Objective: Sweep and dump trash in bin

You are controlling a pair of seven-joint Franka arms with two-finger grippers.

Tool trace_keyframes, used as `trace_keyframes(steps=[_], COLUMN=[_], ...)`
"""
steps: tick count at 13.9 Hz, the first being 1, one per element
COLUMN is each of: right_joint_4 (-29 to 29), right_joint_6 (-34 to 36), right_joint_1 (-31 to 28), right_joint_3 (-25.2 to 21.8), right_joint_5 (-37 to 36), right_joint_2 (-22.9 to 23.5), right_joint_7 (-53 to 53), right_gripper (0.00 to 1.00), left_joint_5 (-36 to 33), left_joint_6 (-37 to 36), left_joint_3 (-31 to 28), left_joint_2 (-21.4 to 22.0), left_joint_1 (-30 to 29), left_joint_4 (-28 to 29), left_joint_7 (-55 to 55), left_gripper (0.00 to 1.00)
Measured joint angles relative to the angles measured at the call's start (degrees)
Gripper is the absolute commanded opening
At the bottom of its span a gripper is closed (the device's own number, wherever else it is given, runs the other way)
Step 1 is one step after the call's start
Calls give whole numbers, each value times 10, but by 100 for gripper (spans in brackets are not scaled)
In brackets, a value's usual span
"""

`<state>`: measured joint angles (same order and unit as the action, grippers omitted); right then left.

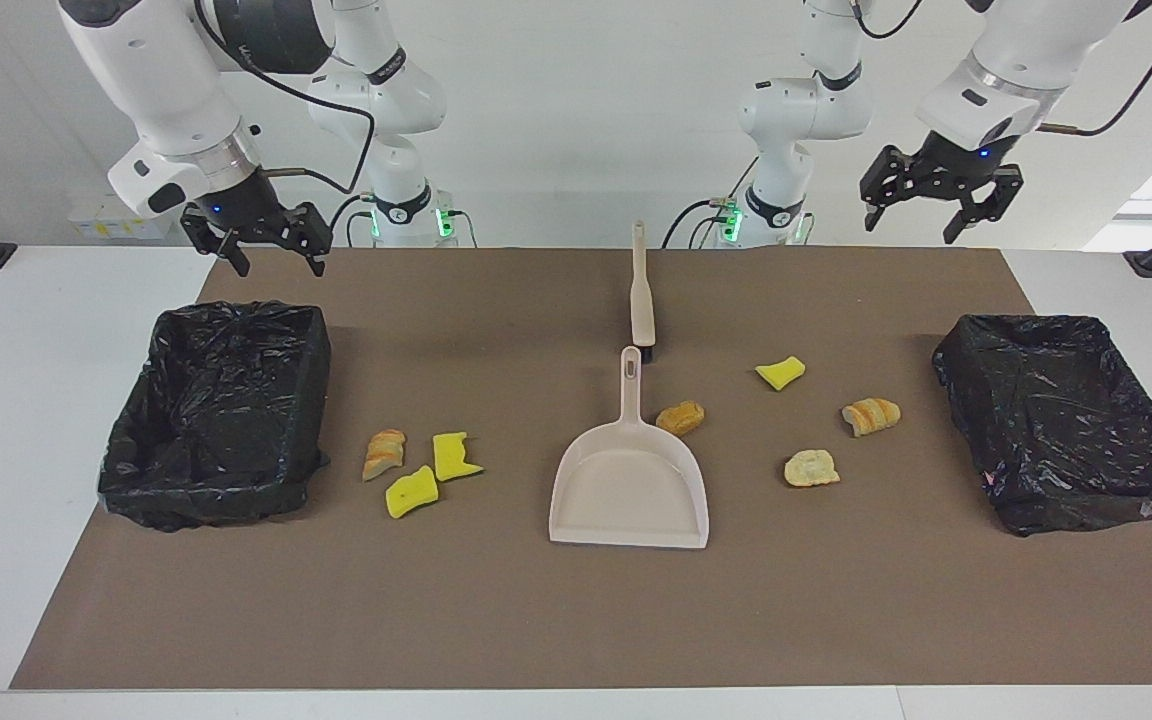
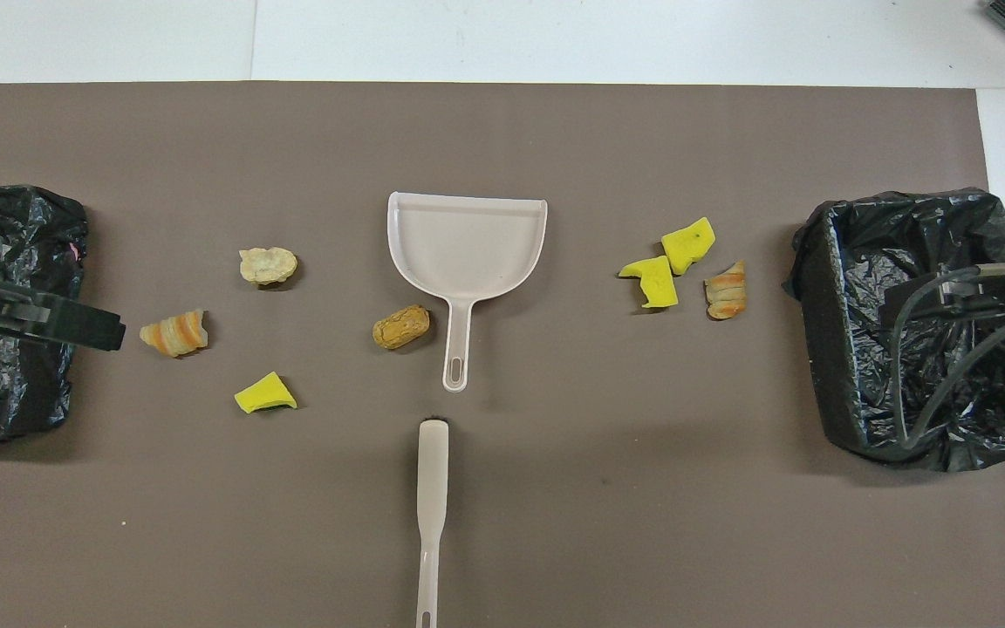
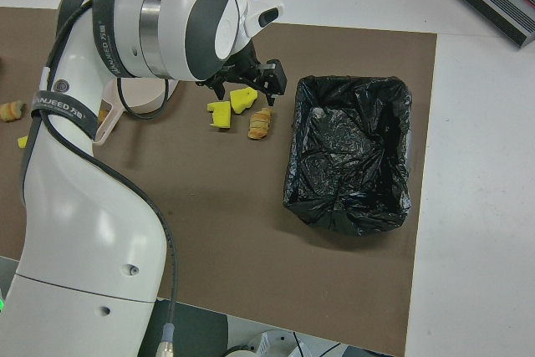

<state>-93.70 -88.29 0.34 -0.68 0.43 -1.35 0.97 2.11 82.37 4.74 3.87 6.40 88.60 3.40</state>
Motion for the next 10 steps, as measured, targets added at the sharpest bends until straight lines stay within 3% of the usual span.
trace_keyframes(steps=[6,10], right_joint_4=[0,0], right_joint_6=[0,2], right_joint_1=[0,0], right_joint_3=[0,0], right_joint_5=[0,0], right_joint_2=[0,0], right_joint_7=[0,0], right_gripper=[100,100], left_joint_5=[1,10], left_joint_6=[80,159], left_joint_3=[4,6], left_joint_2=[88,100], left_joint_1=[106,188], left_joint_4=[169,264], left_joint_7=[-124,-213], left_gripper=[100,100])
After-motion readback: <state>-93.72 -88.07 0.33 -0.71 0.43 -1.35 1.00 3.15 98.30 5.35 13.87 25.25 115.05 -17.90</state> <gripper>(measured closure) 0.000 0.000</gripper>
